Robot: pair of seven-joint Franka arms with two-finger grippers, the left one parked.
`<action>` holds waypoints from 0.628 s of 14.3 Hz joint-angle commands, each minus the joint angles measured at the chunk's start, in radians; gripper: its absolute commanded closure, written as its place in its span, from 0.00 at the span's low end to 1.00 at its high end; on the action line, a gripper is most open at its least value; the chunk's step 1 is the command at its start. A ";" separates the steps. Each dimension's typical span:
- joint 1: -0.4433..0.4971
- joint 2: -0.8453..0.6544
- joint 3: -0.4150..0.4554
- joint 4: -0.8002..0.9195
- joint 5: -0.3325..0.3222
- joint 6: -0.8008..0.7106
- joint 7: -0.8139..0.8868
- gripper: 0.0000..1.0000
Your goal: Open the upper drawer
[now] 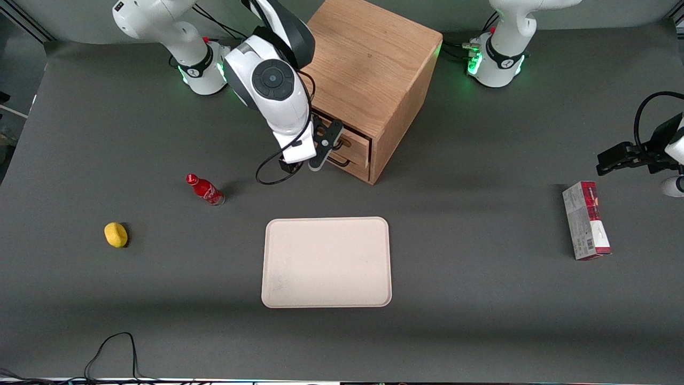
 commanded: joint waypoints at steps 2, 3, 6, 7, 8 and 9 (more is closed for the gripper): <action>-0.003 0.004 -0.010 0.009 -0.013 0.016 -0.017 0.00; -0.015 0.012 -0.010 0.018 -0.013 0.016 -0.017 0.00; -0.058 0.035 -0.010 0.043 -0.011 0.016 -0.078 0.00; -0.072 0.035 -0.010 0.046 -0.011 0.015 -0.094 0.00; -0.084 0.036 -0.010 0.049 -0.010 0.015 -0.109 0.00; -0.098 0.036 -0.010 0.056 -0.008 0.015 -0.132 0.00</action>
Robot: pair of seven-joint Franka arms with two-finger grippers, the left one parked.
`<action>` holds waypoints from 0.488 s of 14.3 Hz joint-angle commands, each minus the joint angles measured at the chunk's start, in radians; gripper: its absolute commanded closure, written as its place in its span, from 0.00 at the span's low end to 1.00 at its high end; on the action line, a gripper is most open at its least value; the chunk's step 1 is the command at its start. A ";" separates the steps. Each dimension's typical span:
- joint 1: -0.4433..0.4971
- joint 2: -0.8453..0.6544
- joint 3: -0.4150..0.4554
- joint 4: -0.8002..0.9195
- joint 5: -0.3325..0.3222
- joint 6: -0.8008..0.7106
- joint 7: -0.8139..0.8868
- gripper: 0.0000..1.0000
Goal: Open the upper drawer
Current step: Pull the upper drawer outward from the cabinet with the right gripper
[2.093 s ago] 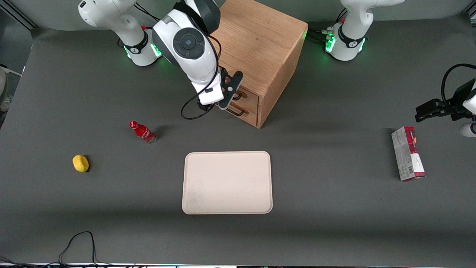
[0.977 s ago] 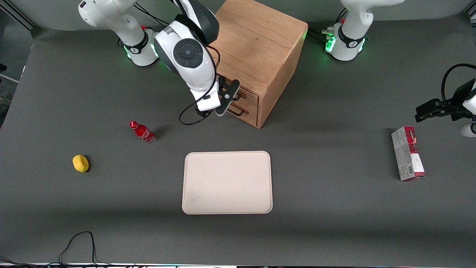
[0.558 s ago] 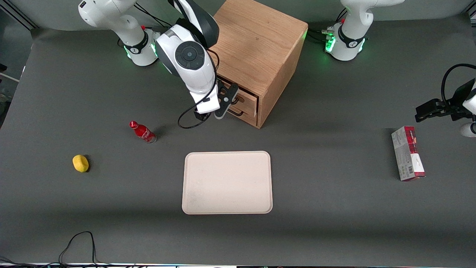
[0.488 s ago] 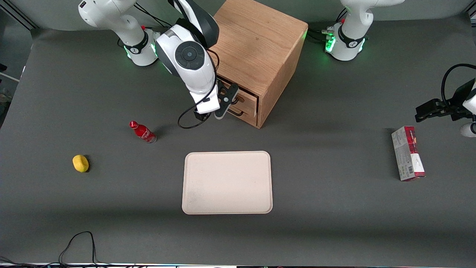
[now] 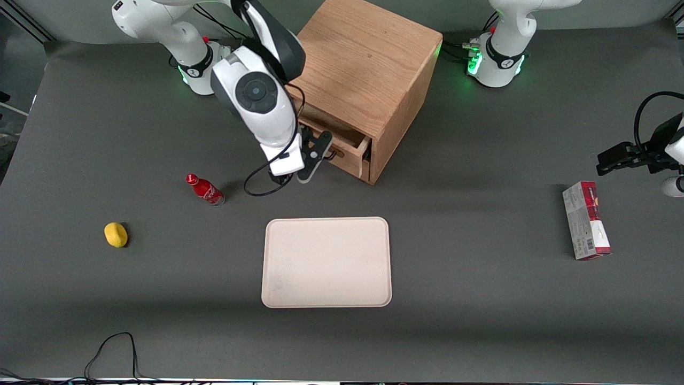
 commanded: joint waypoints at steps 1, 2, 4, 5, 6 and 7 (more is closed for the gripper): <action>-0.035 0.026 -0.001 0.047 -0.005 -0.007 -0.073 0.00; -0.041 0.038 -0.001 0.059 -0.005 -0.007 -0.086 0.00; -0.055 0.065 -0.001 0.097 -0.008 -0.013 -0.090 0.00; -0.057 0.075 -0.001 0.119 -0.008 -0.014 -0.093 0.00; -0.060 0.086 -0.001 0.133 -0.010 -0.017 -0.113 0.00; -0.076 0.095 -0.002 0.145 -0.008 -0.017 -0.128 0.00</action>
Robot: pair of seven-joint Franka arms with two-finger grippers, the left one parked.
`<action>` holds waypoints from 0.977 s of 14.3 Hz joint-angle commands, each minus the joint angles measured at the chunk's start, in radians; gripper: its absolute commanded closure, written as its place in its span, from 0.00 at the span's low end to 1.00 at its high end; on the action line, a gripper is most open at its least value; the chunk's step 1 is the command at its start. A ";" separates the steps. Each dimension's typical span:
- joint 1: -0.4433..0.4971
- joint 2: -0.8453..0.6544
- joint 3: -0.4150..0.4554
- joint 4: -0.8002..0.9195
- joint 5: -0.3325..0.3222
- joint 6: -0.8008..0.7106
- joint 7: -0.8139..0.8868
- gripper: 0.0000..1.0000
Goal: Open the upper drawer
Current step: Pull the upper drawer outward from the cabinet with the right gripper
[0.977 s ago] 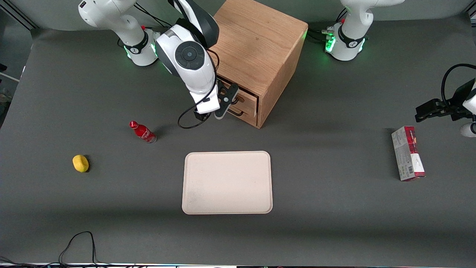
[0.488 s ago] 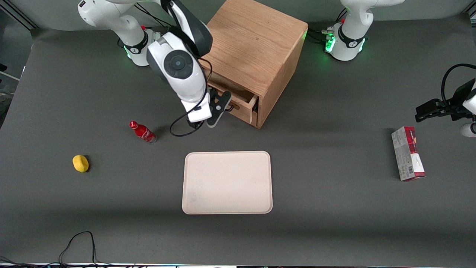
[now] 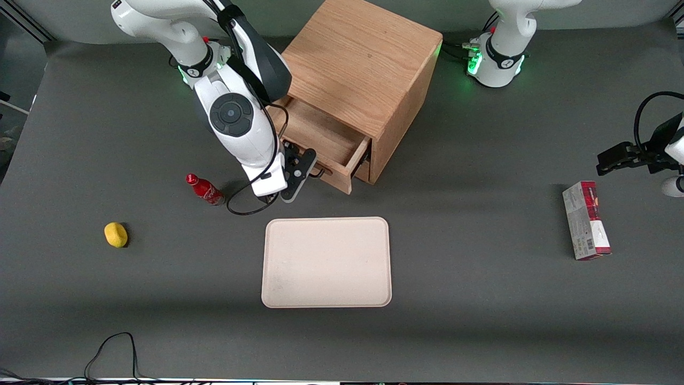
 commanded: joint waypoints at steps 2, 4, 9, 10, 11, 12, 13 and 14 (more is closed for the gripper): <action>-0.043 0.060 0.001 0.089 -0.005 -0.018 -0.059 0.00; -0.055 0.085 0.001 0.117 -0.004 -0.030 -0.059 0.00; -0.098 0.154 0.001 0.233 -0.004 -0.119 -0.065 0.00; -0.109 0.164 0.001 0.252 -0.004 -0.125 -0.078 0.00; -0.112 0.169 0.001 0.260 -0.002 -0.128 -0.085 0.00; -0.126 0.171 0.001 0.260 -0.002 -0.128 -0.087 0.00; -0.135 0.175 0.001 0.261 -0.002 -0.128 -0.088 0.00; -0.138 0.177 0.001 0.261 -0.002 -0.128 -0.088 0.00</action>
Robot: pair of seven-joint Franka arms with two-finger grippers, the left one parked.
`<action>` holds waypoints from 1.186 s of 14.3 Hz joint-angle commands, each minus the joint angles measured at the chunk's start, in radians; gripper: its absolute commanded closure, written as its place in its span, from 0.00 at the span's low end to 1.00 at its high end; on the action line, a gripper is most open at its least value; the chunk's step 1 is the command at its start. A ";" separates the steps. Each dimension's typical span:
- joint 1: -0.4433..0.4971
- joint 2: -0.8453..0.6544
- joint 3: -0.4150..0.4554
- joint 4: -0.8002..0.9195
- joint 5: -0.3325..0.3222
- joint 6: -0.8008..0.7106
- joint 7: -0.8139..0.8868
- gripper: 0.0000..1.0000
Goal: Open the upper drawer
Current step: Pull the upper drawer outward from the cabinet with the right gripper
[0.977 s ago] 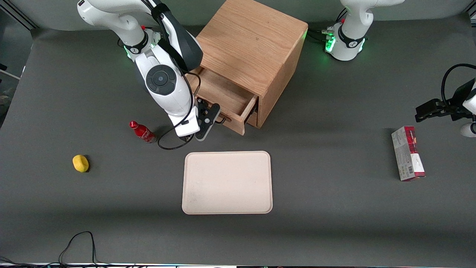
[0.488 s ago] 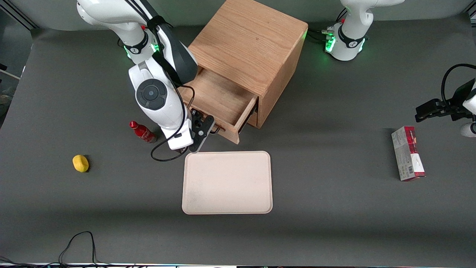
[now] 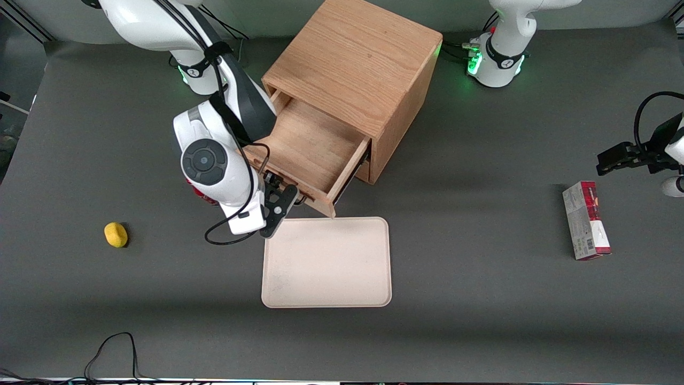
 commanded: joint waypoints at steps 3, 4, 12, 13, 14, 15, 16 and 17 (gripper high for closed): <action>-0.035 0.032 0.003 0.061 -0.005 -0.030 -0.029 0.00; -0.037 0.033 0.003 0.065 -0.005 -0.032 -0.029 0.00; -0.047 0.032 0.003 0.084 -0.004 -0.033 -0.020 0.00; -0.047 0.026 0.003 0.102 -0.004 -0.042 -0.011 0.00; -0.046 0.018 0.003 0.117 -0.008 -0.058 -0.008 0.00; -0.049 0.003 0.001 0.140 -0.010 -0.076 -0.008 0.00; -0.049 -0.009 0.000 0.177 -0.011 -0.111 -0.006 0.00; -0.049 -0.012 -0.014 0.217 -0.013 -0.152 -0.006 0.00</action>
